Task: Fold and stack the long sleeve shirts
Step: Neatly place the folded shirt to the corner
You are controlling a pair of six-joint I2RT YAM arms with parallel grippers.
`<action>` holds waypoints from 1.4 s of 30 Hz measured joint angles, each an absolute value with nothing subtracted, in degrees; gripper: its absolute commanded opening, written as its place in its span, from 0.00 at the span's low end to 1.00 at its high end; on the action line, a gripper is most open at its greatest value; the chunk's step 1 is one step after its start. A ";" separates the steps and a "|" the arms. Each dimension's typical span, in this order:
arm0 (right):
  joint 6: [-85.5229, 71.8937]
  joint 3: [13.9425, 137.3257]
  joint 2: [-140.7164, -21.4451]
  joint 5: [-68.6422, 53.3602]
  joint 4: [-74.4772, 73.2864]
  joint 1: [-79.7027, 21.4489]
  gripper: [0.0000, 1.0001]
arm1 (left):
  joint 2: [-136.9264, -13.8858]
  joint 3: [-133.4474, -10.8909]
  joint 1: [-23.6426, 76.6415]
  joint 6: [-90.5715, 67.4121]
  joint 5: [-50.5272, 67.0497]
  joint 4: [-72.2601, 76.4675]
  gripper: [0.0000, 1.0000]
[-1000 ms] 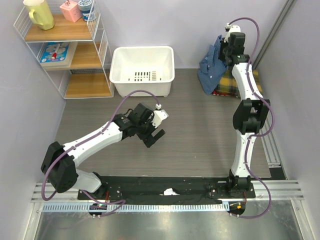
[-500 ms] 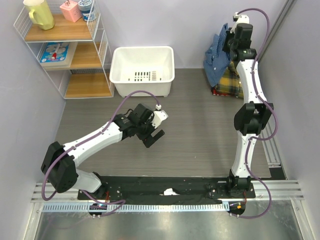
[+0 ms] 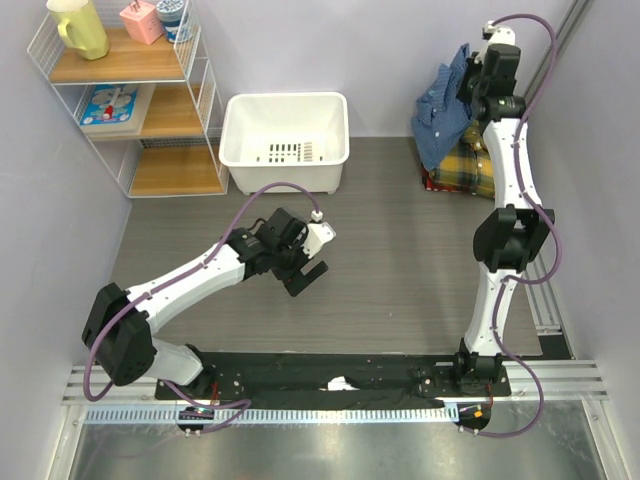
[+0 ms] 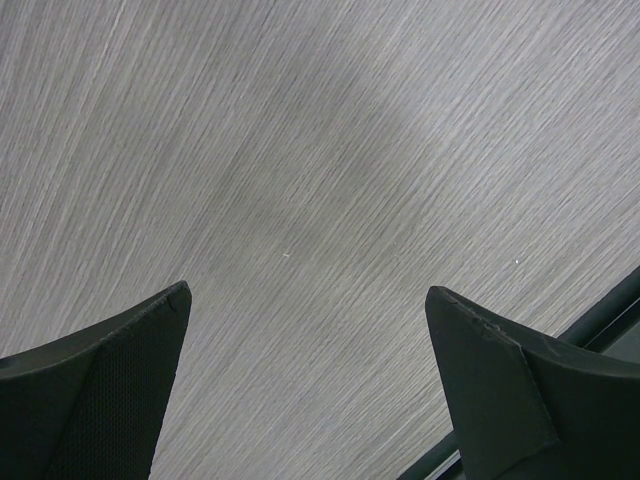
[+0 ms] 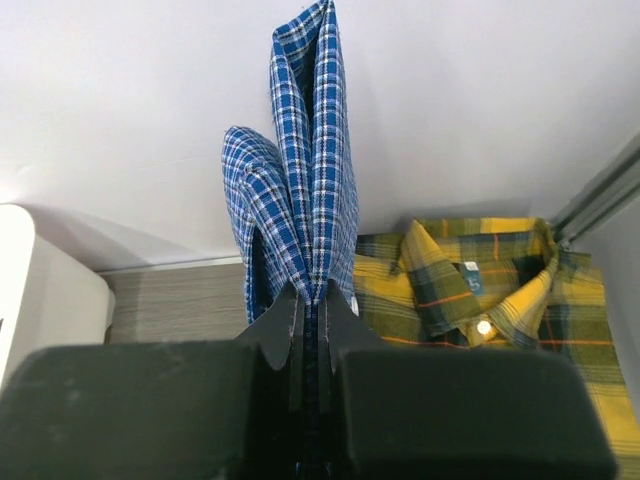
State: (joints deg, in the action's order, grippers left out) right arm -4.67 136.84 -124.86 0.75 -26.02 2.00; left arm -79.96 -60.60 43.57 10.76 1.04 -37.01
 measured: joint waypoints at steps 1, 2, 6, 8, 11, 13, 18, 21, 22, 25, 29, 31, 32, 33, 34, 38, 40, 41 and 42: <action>-4.93 136.70 -124.86 0.78 -26.22 2.52 0.01 | -79.96 -60.60 43.57 10.81 1.04 -37.12 1.00; -5.19 136.62 -124.86 0.75 -26.44 3.18 0.01 | -79.96 -60.60 43.57 10.85 1.04 -37.21 1.00; -6.44 136.35 -124.86 0.73 -27.05 5.87 0.01 | -79.99 -60.60 43.57 10.90 1.04 -37.43 1.00; -7.29 136.31 -124.92 0.54 -27.59 7.40 0.01 | -80.09 -60.60 43.57 10.90 1.04 -37.69 1.00; -8.40 136.29 -125.21 -1.02 -28.36 9.96 0.01 | -80.82 -60.62 43.57 10.94 1.04 -38.15 1.00; -9.10 136.25 -125.75 -2.61 -28.71 11.79 0.01 | -81.52 -60.69 43.57 10.94 1.04 -38.41 1.00; -9.80 135.90 -128.31 -7.53 -28.80 15.84 0.01 | -83.46 -61.71 43.57 10.96 1.04 -39.53 1.00; -9.72 135.28 -130.26 -11.38 -28.75 18.31 0.01 | -83.77 -62.24 43.57 10.98 1.04 -39.83 1.00; -9.63 135.04 -130.85 -12.67 -28.58 19.09 0.01 | -83.85 -62.41 43.57 10.98 1.04 -39.97 1.00; -9.37 134.04 -132.44 -16.49 -27.35 21.52 0.01 | -84.16 -63.00 43.57 10.98 1.02 -40.21 1.00; -9.17 131.90 -133.80 -22.24 -24.69 24.40 0.01 | -85.03 -63.61 43.53 11.03 0.34 -40.91 1.00; -9.08 131.11 -134.52 -24.75 -22.94 25.45 0.01 | -85.47 -63.70 43.48 11.05 -0.01 -41.10 1.00; -8.91 130.72 -134.96 -25.98 -21.96 25.96 0.01 | -85.73 -63.77 43.48 11.09 -0.03 -41.25 1.00; -8.80 130.28 -135.33 -26.98 -20.97 26.37 0.02 | -85.93 -63.79 43.48 11.11 -0.05 -41.32 1.00; -8.56 129.67 -135.72 -27.94 -19.88 26.68 0.20 | -86.19 -63.96 43.48 11.14 -0.10 -41.63 1.00; -6.83 128.14 -137.23 -29.82 -17.04 27.14 0.65 | -86.91 -64.62 43.46 11.31 -0.23 -42.15 1.00; -5.58 128.14 -137.67 -29.89 -16.51 27.11 0.84 | -86.91 -64.75 43.35 11.42 0.05 -42.57 1.00; -5.10 128.14 -137.73 -29.82 -16.36 27.11 0.87 | -86.91 -64.77 43.20 11.44 0.32 -42.74 1.00; -4.54 128.14 -137.73 -29.69 -16.21 27.11 0.89 | -86.89 -64.77 42.89 11.40 0.93 -43.07 1.00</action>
